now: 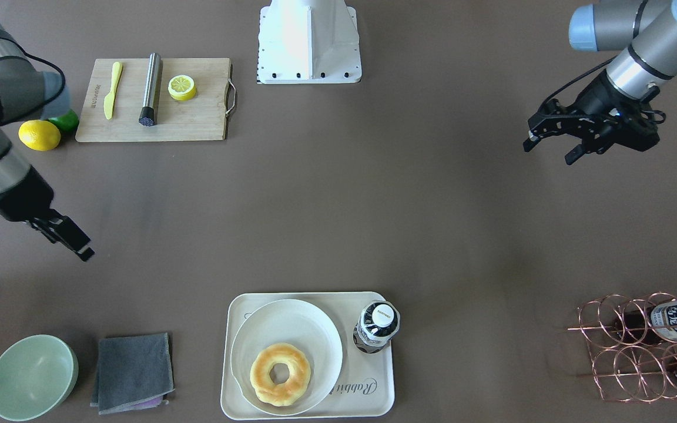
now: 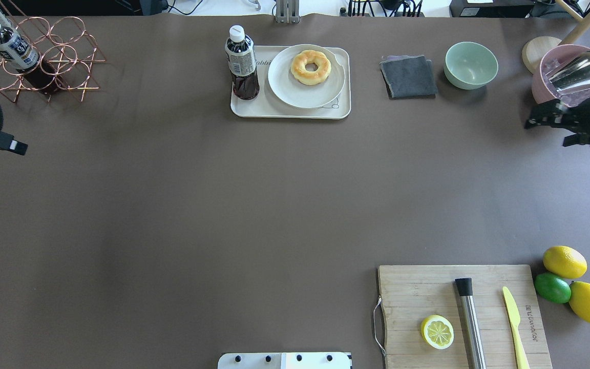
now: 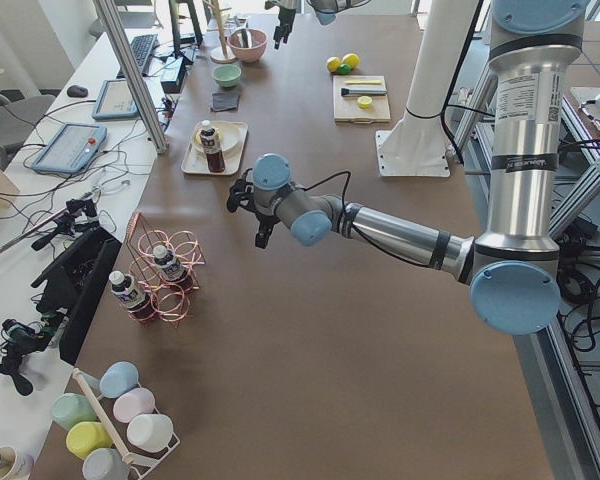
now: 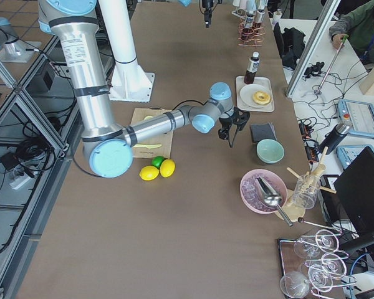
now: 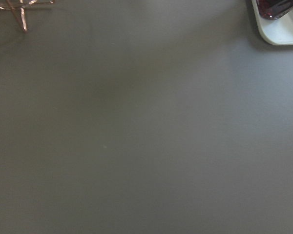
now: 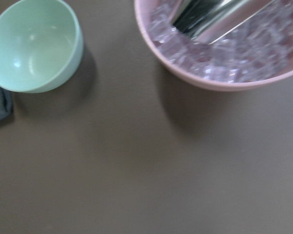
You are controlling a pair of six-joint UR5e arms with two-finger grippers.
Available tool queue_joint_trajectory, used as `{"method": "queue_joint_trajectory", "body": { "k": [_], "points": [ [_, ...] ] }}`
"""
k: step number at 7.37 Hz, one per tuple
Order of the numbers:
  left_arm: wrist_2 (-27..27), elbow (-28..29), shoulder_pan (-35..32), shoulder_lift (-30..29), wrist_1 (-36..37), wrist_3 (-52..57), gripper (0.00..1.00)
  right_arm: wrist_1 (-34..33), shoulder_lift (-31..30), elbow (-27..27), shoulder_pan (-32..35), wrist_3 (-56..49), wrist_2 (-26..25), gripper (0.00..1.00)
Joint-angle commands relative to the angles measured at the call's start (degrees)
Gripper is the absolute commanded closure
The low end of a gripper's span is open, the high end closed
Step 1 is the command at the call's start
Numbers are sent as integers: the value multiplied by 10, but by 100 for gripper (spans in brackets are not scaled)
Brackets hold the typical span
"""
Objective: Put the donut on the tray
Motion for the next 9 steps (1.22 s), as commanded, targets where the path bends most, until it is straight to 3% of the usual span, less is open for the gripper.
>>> {"method": "queue_joint_trajectory", "body": {
  "k": [1, 3, 4, 6, 9],
  "points": [
    [-35, 81, -124, 0, 76, 248, 0, -82, -95, 8, 166, -339, 52, 0],
    [-30, 82, -198, -13, 218, 393, 0, -272, -67, 9, 263, -599, 45, 0],
    [-34, 82, -223, -15, 263, 402, 1, -358, -39, 6, 286, -660, 43, 0],
    [-31, 114, -238, -5, 278, 402, 1, -384, -58, 7, 291, -698, 9, 0],
    [-33, 133, -239, -2, 270, 397, 1, -383, -62, -7, 290, -693, 18, 0]
  ]
}}
